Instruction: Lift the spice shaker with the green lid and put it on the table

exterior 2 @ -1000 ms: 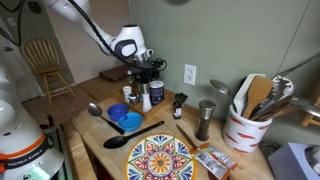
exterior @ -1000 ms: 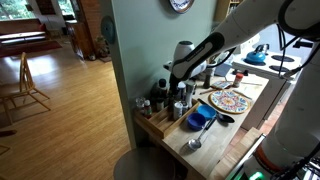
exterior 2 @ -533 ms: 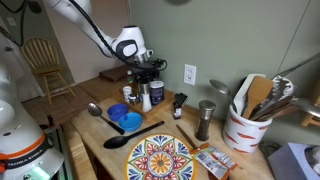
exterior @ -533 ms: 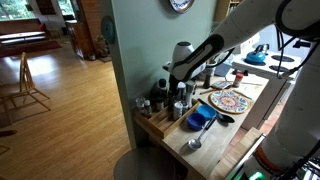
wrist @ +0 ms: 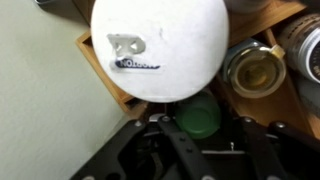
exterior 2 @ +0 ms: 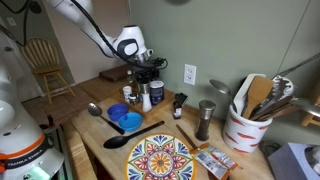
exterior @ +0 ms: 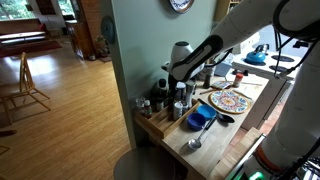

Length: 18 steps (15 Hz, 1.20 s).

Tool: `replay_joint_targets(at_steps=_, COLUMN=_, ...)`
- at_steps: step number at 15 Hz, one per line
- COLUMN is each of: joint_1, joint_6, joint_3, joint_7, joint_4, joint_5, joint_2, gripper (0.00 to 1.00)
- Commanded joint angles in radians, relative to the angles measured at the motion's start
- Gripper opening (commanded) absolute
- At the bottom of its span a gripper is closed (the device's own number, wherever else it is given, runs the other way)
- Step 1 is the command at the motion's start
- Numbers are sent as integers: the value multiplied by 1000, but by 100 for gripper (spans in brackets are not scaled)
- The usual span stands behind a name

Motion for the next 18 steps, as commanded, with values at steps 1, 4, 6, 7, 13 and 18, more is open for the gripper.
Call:
replay_joint_targets(at_steps=1, joint_1=-18, joint_6=-65, joint_3=20, joint_7=3, joint_4=1, joint_5=-23, joint_2=-33, gripper=21)
replay_joint_targets(at_steps=4, joint_1=-20, joint_6=-158, joint_3=26, joint_7=-11, joint_4=3, joint_5=8, joint_2=-94, gripper=21)
replay_joint_targets(at_steps=6, joint_1=-20, joint_6=-216, joint_3=27, joint_7=-33, joint_4=17, joint_5=47, joint_2=-133, gripper=21)
replay_joint_targets(at_steps=7, joint_1=-19, joint_6=-247, joint_3=26, joint_7=-42, joint_4=27, joint_5=71, joint_2=-152, gripper=21)
replay_joint_targets(at_steps=13, joint_1=-19, joint_6=-495, joint_3=-15, joint_7=2, joint_4=102, joint_5=215, joint_2=-260, gripper=21)
replay_joint_targets(at_steps=18, joint_1=-54, joint_6=-593, joint_3=-78, joint_7=151, joint_4=142, joint_5=287, joint_2=-340, gripper=21)
